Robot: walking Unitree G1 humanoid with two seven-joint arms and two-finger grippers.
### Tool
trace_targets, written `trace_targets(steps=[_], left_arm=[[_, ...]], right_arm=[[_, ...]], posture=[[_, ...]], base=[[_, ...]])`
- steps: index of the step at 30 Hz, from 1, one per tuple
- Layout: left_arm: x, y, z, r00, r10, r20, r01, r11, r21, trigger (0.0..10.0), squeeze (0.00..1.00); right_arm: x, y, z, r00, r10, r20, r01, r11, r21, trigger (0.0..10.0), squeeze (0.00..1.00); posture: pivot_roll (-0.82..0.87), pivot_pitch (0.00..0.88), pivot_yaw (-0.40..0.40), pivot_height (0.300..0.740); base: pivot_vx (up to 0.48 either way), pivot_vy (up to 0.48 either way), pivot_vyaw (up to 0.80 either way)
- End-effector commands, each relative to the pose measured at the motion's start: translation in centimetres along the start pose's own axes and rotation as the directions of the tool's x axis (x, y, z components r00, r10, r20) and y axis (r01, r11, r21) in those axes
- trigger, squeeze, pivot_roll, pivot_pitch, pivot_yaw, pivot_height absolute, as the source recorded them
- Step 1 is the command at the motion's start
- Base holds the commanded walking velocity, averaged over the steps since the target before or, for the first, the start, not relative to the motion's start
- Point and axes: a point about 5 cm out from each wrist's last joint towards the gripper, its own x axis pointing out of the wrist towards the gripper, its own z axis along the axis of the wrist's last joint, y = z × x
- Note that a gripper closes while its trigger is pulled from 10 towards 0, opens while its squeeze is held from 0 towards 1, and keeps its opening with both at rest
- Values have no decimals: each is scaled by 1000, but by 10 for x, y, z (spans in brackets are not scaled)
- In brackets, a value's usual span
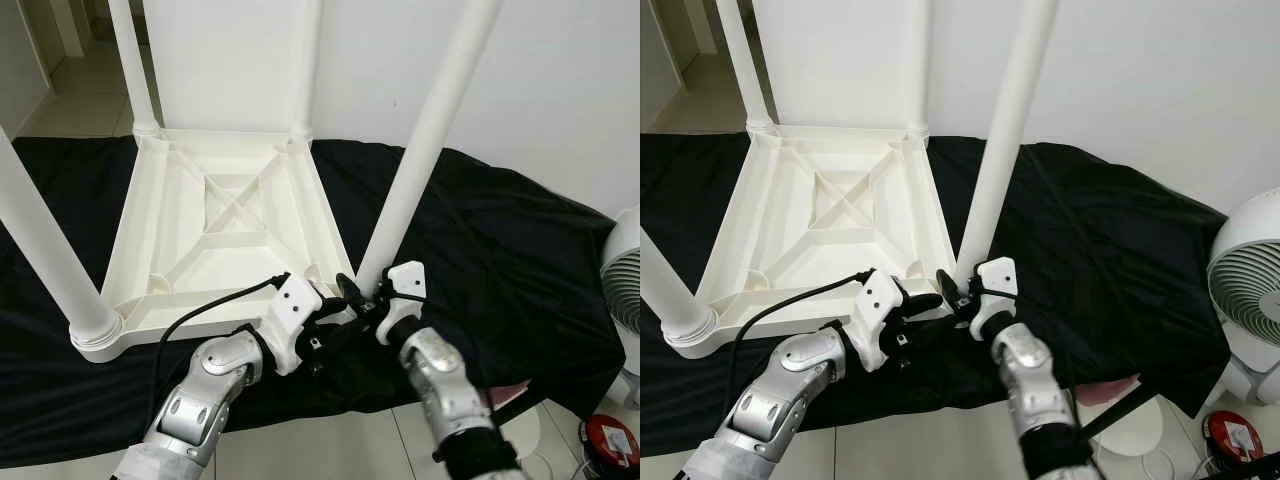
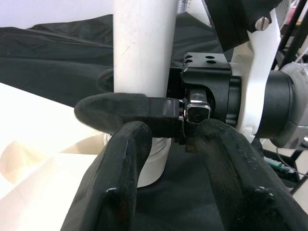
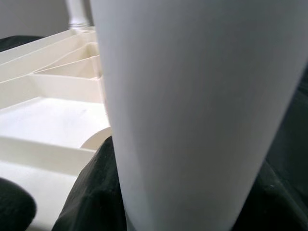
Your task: Building children table
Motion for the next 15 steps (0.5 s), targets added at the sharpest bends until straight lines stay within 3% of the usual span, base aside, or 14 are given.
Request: trace_targets(steps=[1, 10, 11, 12, 13, 15], left_arm=[[3, 3, 1, 1000, 28, -2, -28, 1000, -8, 10000, 0], [0, 8, 3, 1000, 28, -5, -28, 999, 18, 10000, 0], [-2, 11, 3, 1000, 29, -6, -28, 999, 30, 10000, 0], [-2, 11, 3, 1000, 29, -6, -28, 999, 30, 10000, 0], [-5, 15, 5, 999, 35, -9, -34, 998, 50, 10000, 0], [-5, 15, 5, 999, 35, -9, -34, 998, 50, 10000, 0]], right_arm=[[-5, 0, -12, 994, -87, -72, 87, 996, -5, 0, 0], [-6, 11, -8, 992, -115, -57, 116, 993, 5, 0, 0], [-8, 12, -6, 993, -104, -53, 104, 995, -2, 2157, 0], [-8, 12, -6, 993, -104, -53, 104, 995, -2, 2157, 0], [-14, 12, -2, 996, -79, -34, 79, 997, 8, 10000, 1000], [-14, 12, -2, 996, -79, -34, 79, 997, 8, 10000, 1000]], posture=[[50, 52, -107, 740], [30, 68, -92, 740], [25, 69, -89, 740], [25, 69, -89, 740], [17, 71, -82, 740], [17, 71, -82, 740]], base=[[0, 0, 0], [0, 0, 0], [0, 0, 0], [0, 0, 0], [0, 0, 0], [0, 0, 0]])
